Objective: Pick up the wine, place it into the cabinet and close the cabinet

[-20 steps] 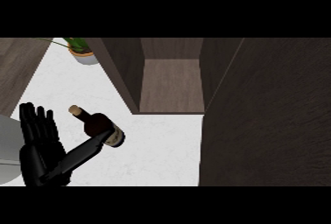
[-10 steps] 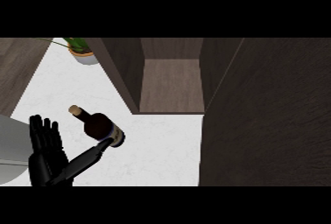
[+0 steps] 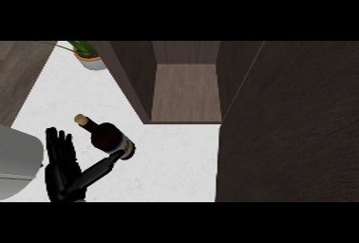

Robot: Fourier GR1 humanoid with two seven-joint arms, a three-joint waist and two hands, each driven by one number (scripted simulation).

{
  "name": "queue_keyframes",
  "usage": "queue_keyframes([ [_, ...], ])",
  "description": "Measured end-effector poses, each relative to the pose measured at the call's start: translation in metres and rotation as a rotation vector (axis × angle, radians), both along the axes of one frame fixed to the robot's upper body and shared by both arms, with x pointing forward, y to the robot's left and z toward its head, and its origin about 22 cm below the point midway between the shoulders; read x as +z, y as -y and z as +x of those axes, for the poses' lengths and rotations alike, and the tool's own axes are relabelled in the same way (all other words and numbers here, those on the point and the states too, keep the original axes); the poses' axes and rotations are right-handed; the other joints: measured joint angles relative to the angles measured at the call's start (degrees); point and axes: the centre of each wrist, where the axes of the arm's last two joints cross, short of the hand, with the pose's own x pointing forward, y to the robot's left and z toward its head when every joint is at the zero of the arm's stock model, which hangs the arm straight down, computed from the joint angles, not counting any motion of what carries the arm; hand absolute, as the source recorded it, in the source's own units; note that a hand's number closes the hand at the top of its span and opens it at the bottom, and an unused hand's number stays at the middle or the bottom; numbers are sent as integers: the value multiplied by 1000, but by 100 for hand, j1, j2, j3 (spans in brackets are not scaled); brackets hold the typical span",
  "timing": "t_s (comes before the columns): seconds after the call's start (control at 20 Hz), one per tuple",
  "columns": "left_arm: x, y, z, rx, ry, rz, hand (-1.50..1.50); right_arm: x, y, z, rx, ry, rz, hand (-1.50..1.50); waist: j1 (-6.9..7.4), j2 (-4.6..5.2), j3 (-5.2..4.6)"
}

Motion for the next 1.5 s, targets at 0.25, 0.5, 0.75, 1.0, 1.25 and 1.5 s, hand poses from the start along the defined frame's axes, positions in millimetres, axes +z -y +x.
queue_keyframes([
  [0.25,-26,-1,3,-8,-6,-17,-150,3,-5,5,-8,8,2,-150,3,1,1],
  [0.5,-41,2,9,-21,-18,-24,-150,5,-5,0,-12,9,1,-150,-2,0,1],
  [0.75,-59,-2,12,-29,-23,-34,-150,2,2,-3,-23,3,-24,-150,-8,0,1],
  [1.0,-82,2,9,-24,-28,-52,-150,2,1,-3,-21,4,-17,-150,-11,1,2],
  [1.25,-96,2,22,-19,-1,-94,-150,0,1,-2,-21,13,-16,-150,-19,4,1],
  [1.5,-105,1,16,-38,46,-146,-150,5,-4,0,-24,18,-19,-150,-7,2,1],
])
